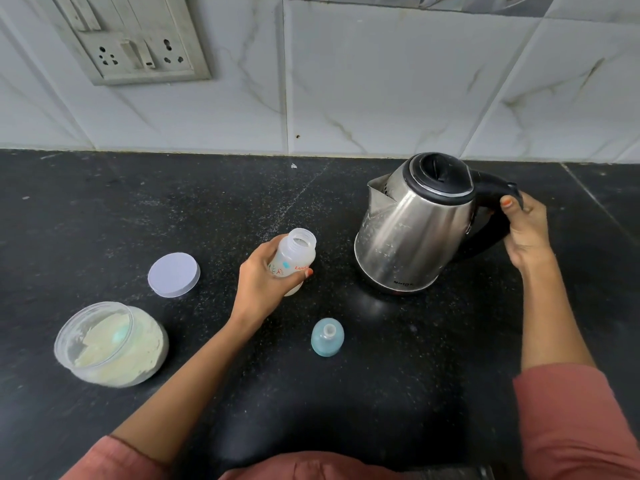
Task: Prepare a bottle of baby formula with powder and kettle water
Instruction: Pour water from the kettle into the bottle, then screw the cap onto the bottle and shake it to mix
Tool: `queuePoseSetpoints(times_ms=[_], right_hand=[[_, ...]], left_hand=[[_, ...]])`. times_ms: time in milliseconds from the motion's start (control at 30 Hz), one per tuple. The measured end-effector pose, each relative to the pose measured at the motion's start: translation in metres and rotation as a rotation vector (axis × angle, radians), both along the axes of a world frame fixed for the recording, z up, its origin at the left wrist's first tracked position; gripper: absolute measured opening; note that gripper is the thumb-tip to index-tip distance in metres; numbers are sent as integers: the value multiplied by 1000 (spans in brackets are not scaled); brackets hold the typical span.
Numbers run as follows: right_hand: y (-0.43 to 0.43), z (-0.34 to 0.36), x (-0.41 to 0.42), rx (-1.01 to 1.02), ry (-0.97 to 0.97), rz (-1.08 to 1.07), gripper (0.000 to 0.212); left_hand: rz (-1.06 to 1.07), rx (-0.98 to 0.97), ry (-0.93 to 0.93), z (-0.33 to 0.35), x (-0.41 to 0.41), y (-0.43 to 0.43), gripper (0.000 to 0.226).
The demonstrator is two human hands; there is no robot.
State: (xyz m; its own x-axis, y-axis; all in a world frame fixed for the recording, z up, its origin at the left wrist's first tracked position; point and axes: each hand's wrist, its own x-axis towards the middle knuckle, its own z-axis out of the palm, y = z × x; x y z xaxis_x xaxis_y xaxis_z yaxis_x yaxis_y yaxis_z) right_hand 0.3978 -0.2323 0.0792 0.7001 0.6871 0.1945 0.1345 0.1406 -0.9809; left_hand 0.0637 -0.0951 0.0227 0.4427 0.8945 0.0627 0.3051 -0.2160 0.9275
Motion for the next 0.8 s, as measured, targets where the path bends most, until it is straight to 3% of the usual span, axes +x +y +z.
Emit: queuePoseSetpoints(times_ms=[100,267,400,600,800], right_hand=[[-7,4,-5,-39,-36,-90,43],[-15,5,-35,-125,-260,-387,40],[-21,-6,-67,-33,-292,-539,30],[-16,-33,-146,-56,-147,-311,33],[-9,-67,-227,-341,-150,2,27]], left_hand=[[-2,-4,-18,1,-4,-6,59],[-20,-14,-49,0,-18,-18,56],[-44,-60,-57,-8,-32,-29,57],[-80,-93,-61,-21,-54,-42,58],[-116,-121,-87,-32,-71,-47,58]])
